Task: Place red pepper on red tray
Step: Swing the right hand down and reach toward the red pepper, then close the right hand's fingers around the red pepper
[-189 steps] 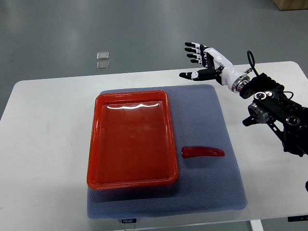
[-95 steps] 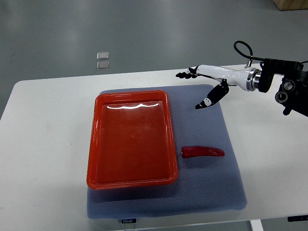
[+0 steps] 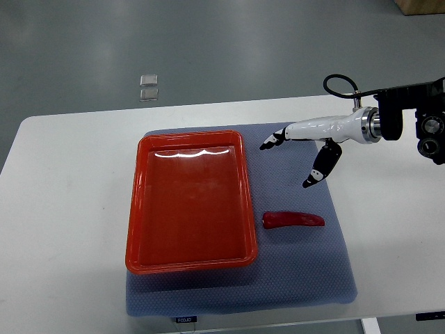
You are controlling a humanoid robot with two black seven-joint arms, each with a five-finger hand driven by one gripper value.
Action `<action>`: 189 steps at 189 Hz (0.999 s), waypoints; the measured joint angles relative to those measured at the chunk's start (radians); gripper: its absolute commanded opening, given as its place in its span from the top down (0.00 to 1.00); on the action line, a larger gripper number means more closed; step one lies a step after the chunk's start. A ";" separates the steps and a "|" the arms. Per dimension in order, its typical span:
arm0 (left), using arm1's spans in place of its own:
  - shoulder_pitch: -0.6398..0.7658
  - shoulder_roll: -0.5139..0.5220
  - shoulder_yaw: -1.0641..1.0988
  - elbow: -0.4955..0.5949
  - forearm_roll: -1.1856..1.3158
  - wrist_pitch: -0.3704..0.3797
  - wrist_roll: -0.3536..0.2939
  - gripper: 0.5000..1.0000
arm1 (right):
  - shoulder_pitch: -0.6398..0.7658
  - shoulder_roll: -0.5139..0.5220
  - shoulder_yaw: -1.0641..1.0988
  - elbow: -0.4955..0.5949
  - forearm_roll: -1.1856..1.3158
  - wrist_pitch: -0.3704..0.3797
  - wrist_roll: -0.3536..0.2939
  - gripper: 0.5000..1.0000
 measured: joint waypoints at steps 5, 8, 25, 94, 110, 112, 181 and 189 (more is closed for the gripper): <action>0.000 0.000 0.000 0.000 0.000 0.000 0.000 0.00 | 0.000 0.001 0.000 0.005 0.000 0.001 -0.008 0.17; 0.000 0.000 0.000 0.000 0.000 0.000 0.000 0.00 | 0.000 0.001 0.000 0.007 0.000 0.001 -0.012 0.17; 0.000 0.000 0.000 0.000 0.000 0.000 0.000 0.00 | 0.000 0.001 -0.002 0.022 0.002 -0.002 -0.027 0.17; 0.000 0.000 0.000 0.000 0.000 0.000 0.000 0.00 | -0.039 0.001 -0.113 0.074 0.125 -0.182 -0.082 0.19; 0.000 0.000 0.000 0.000 0.000 0.000 0.000 0.00 | -0.045 0.001 -0.119 0.086 0.154 -0.193 -0.096 0.20; 0.000 0.000 0.000 0.000 0.000 0.000 0.000 0.00 | -0.045 0.001 -0.119 0.087 0.155 -0.194 -0.097 0.20; 0.000 0.000 0.000 0.000 0.000 0.000 0.000 0.00 | -0.070 -0.105 -0.220 0.199 0.102 -0.270 -0.151 0.28; 0.000 0.000 0.000 0.000 0.000 0.000 0.000 0.00 | -0.081 -0.107 -0.225 0.202 0.097 -0.296 -0.151 0.29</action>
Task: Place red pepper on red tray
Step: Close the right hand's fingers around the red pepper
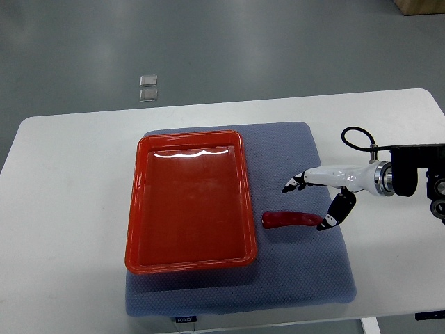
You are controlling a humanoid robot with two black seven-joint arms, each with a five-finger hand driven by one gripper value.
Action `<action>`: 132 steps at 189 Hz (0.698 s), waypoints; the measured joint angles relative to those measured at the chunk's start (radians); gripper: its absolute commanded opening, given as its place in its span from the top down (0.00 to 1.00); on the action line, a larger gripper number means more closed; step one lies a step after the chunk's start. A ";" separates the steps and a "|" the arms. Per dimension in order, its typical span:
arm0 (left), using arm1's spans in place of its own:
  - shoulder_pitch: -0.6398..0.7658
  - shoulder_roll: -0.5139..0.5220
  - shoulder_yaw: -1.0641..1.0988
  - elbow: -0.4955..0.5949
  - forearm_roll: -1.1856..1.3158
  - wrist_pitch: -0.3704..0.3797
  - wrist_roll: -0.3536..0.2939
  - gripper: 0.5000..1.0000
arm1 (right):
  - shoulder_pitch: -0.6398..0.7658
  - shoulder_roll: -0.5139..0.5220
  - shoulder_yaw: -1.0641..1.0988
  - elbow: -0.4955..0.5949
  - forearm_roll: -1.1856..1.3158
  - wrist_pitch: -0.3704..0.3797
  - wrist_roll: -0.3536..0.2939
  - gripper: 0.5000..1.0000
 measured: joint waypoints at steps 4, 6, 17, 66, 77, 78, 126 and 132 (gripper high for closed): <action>0.000 0.000 0.000 0.000 0.000 0.000 0.000 0.00 | -0.005 0.000 -0.001 0.001 -0.001 -0.011 0.000 0.30; 0.000 0.000 0.000 0.000 0.000 0.000 0.000 0.00 | -0.007 0.000 -0.002 0.001 -0.002 -0.017 0.000 0.31; 0.000 0.000 0.000 0.000 0.000 0.000 0.000 0.00 | -0.021 0.005 -0.003 0.002 -0.003 -0.048 0.000 0.32; 0.000 0.000 0.000 0.000 0.000 0.000 0.000 0.00 | -0.051 0.050 -0.003 0.017 0.025 -0.148 0.000 0.32; 0.000 0.000 0.000 0.000 0.000 0.000 0.000 0.00 | -0.053 0.055 -0.002 0.026 0.050 -0.151 0.000 0.32; 0.000 0.000 0.000 0.000 0.000 0.000 0.000 0.00 | -0.054 0.055 -0.002 0.026 0.052 -0.151 0.000 0.32; 0.000 0.000 0.000 0.000 0.000 0.000 0.000 0.00 | -0.073 0.095 -0.003 0.032 0.075 -0.156 -0.001 0.33; 0.000 0.000 0.000 0.000 0.000 0.000 0.000 0.00 | -0.074 0.103 -0.003 0.029 0.072 -0.160 -0.002 0.33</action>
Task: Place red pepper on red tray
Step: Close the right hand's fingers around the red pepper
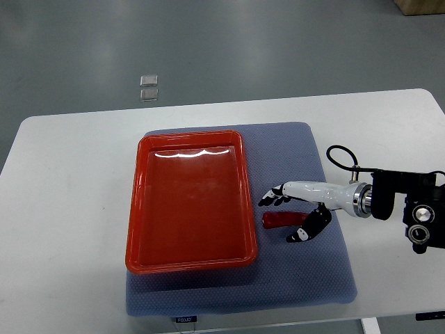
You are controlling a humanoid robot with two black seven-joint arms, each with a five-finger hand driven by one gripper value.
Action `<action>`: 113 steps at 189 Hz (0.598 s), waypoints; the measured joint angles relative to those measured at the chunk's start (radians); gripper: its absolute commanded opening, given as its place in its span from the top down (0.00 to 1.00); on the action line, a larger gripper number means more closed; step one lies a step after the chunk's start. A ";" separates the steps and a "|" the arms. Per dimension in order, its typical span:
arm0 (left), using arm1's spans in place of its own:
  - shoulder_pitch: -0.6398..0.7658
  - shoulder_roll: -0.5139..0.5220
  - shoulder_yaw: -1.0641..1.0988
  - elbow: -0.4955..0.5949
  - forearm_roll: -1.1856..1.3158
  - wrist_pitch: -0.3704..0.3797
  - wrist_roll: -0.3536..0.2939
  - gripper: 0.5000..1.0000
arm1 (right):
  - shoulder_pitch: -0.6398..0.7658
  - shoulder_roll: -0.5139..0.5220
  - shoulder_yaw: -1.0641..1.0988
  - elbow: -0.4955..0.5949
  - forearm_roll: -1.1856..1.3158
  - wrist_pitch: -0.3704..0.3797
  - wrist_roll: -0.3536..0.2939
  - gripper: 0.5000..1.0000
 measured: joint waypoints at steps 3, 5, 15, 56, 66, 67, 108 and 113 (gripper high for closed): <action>0.000 0.000 0.000 0.000 0.000 0.000 0.000 0.00 | 0.000 0.004 0.000 -0.002 -0.002 -0.003 0.000 0.33; 0.000 0.000 0.000 0.000 0.000 0.000 0.000 0.00 | -0.001 0.006 0.000 -0.004 -0.003 -0.005 0.000 0.33; 0.000 0.000 0.000 0.000 0.000 0.000 0.000 0.00 | -0.002 0.021 -0.001 -0.015 -0.017 -0.018 0.000 0.33; 0.000 0.000 0.000 0.000 0.000 0.000 0.000 0.00 | -0.022 0.050 -0.003 -0.055 -0.099 -0.054 -0.001 0.35; 0.000 0.000 0.000 0.000 0.000 0.000 0.000 0.00 | -0.029 0.054 -0.003 -0.060 -0.118 -0.059 -0.002 0.35; 0.000 0.000 0.000 0.000 0.000 0.000 0.000 0.00 | -0.029 0.055 -0.003 -0.061 -0.120 -0.059 -0.002 0.35; 0.000 0.000 0.000 0.000 0.000 0.000 0.000 0.00 | -0.052 0.060 -0.008 -0.081 -0.199 -0.062 -0.013 0.41; 0.000 0.000 0.000 0.000 0.000 0.000 0.000 0.00 | -0.054 0.061 -0.009 -0.083 -0.204 -0.062 -0.013 0.43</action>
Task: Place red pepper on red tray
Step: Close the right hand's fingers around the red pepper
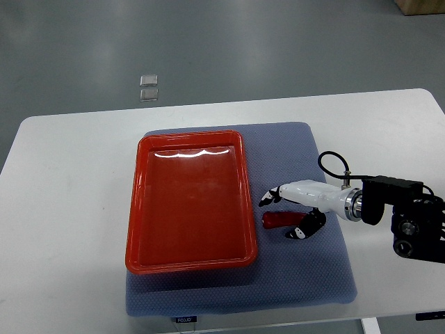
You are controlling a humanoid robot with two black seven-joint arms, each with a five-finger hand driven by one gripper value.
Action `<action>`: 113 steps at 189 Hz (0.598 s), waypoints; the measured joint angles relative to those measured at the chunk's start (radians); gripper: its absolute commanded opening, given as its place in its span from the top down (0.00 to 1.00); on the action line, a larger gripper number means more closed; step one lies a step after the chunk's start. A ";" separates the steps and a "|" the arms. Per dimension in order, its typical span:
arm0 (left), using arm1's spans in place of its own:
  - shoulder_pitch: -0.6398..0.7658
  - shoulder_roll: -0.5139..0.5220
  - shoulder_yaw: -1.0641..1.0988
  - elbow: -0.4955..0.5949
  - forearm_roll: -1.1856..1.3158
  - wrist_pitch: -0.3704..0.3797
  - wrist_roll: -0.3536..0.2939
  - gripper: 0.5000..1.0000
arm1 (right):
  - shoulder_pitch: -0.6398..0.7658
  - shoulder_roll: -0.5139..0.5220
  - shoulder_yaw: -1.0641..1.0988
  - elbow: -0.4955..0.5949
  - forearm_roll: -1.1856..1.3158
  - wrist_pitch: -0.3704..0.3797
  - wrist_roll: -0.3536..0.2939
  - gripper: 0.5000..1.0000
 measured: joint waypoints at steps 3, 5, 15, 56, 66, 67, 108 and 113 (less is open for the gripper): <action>0.000 0.000 0.000 0.000 0.000 0.000 0.000 0.00 | -0.001 0.000 0.000 -0.002 -0.003 0.000 0.000 0.44; 0.000 0.000 0.000 0.000 0.000 0.000 0.000 0.00 | -0.002 0.001 0.000 -0.003 -0.005 0.000 0.000 0.44; 0.000 0.000 0.000 0.000 0.000 0.000 0.000 0.00 | -0.006 0.003 -0.001 -0.010 -0.016 0.000 -0.001 0.45; 0.000 0.000 0.000 0.000 0.000 0.000 0.000 0.00 | -0.012 0.009 -0.001 -0.032 -0.057 0.000 -0.005 0.52; 0.000 0.000 0.000 0.000 0.000 0.000 0.000 0.00 | -0.012 0.009 -0.001 -0.033 -0.065 0.000 -0.012 0.54; 0.000 0.000 0.000 0.000 0.000 0.000 0.000 0.00 | -0.012 0.009 -0.001 -0.034 -0.066 0.000 -0.013 0.54; 0.000 0.000 0.000 0.000 0.000 0.000 0.000 0.00 | -0.013 0.009 -0.001 -0.042 -0.079 0.004 -0.027 0.82; 0.000 0.000 0.000 0.000 0.000 0.000 0.000 0.00 | -0.014 0.009 -0.001 -0.044 -0.079 0.005 -0.027 0.84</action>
